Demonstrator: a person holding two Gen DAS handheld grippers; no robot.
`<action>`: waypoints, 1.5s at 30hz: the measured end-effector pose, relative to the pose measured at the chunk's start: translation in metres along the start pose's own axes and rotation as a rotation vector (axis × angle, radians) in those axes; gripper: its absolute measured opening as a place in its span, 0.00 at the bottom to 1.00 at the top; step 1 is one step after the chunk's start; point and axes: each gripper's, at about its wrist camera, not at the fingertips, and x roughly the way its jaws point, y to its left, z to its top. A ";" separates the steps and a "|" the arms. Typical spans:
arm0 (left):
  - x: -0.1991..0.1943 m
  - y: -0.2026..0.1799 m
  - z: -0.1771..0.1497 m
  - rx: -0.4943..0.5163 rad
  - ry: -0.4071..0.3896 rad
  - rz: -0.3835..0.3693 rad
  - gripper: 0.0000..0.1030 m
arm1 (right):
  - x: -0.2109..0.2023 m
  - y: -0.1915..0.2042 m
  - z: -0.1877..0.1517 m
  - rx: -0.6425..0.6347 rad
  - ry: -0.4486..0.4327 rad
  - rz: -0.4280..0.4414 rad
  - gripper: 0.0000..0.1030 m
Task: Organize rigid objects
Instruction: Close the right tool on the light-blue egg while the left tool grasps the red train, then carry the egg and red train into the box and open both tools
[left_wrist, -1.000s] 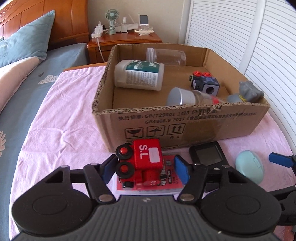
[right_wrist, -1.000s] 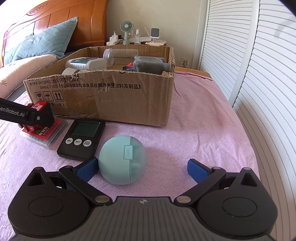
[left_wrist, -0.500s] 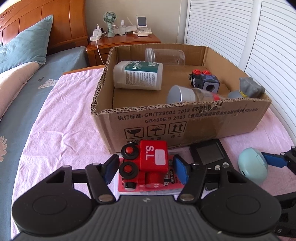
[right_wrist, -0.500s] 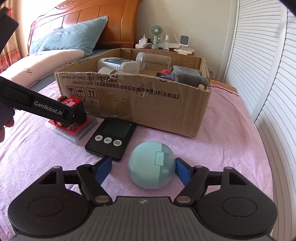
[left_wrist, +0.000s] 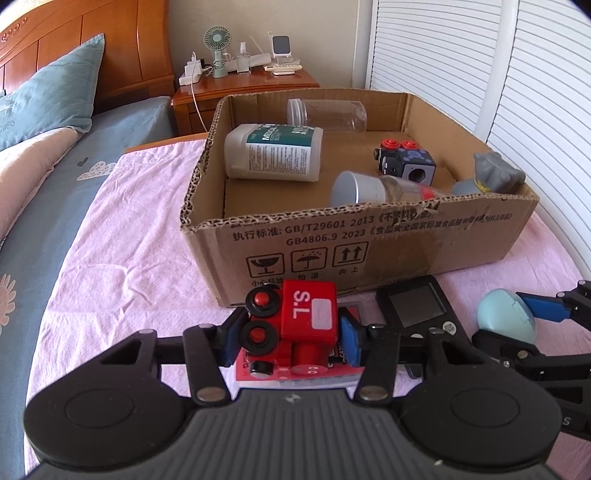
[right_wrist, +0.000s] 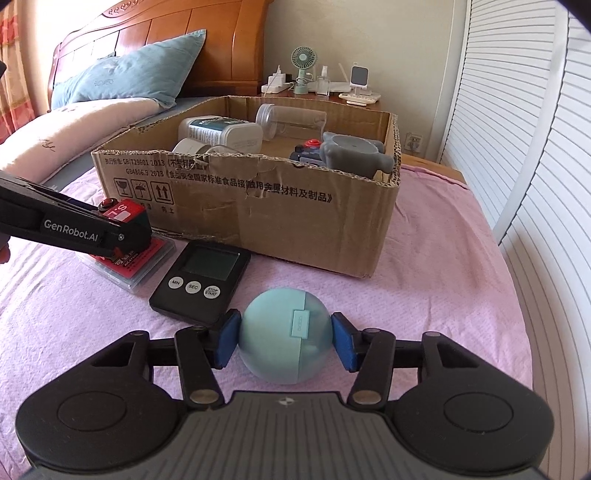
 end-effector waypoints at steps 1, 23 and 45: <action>0.000 0.000 0.000 0.000 -0.001 0.002 0.50 | 0.000 -0.001 0.000 0.005 0.002 0.002 0.56; -0.032 0.005 0.007 0.144 0.047 -0.084 0.47 | -0.031 -0.001 0.008 -0.093 0.033 0.025 0.56; -0.025 0.014 0.079 0.123 -0.078 -0.080 0.72 | -0.072 -0.005 0.082 -0.143 -0.112 0.072 0.56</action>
